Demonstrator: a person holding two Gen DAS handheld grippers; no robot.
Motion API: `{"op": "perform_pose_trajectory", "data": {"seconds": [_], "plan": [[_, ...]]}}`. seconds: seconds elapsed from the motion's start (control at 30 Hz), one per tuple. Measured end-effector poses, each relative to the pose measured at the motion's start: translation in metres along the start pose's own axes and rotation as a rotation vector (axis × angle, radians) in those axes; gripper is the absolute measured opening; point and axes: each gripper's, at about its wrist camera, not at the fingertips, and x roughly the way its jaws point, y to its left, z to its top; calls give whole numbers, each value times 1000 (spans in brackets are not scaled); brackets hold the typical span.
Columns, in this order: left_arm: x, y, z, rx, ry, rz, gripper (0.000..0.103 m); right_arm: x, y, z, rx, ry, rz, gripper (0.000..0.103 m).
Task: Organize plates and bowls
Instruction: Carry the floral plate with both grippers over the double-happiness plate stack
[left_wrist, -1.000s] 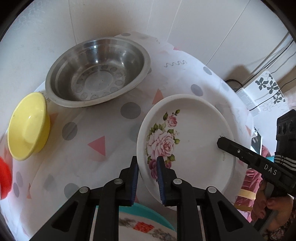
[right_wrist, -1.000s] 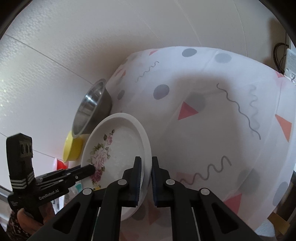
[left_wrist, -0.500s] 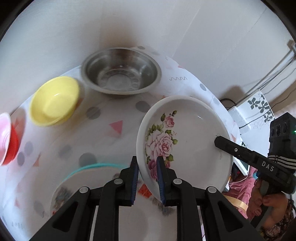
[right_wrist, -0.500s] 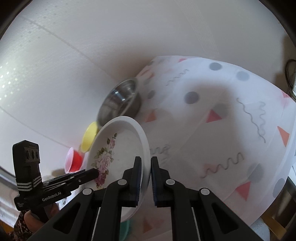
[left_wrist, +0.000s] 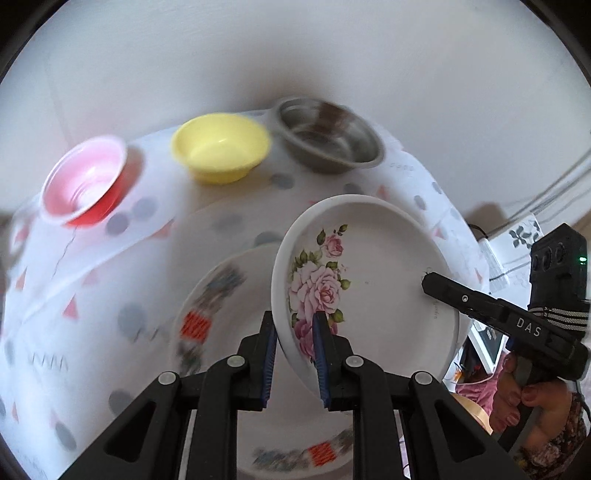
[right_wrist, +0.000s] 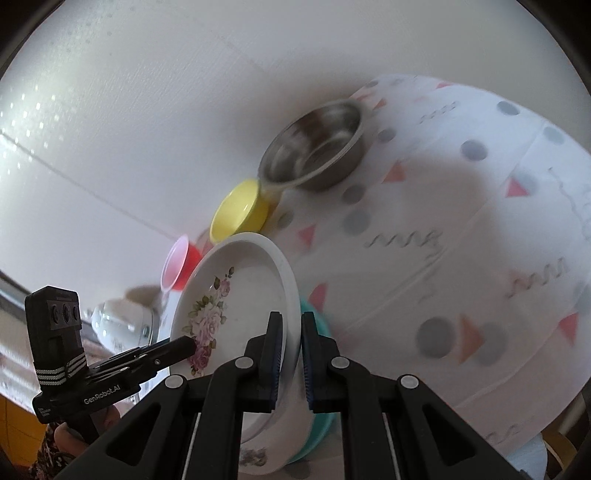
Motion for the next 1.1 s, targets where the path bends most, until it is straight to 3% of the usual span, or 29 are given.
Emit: {"op": "perform_pose_trajectory", "data": {"seconds": [0.43,1.1], "plan": [[-16,34,-40,-84,21,24,19,27,30,-19,-57,79,10,10],[3,34,-48,-108,54,41,19,37,25,-27,-50,138,-30,10]]}}
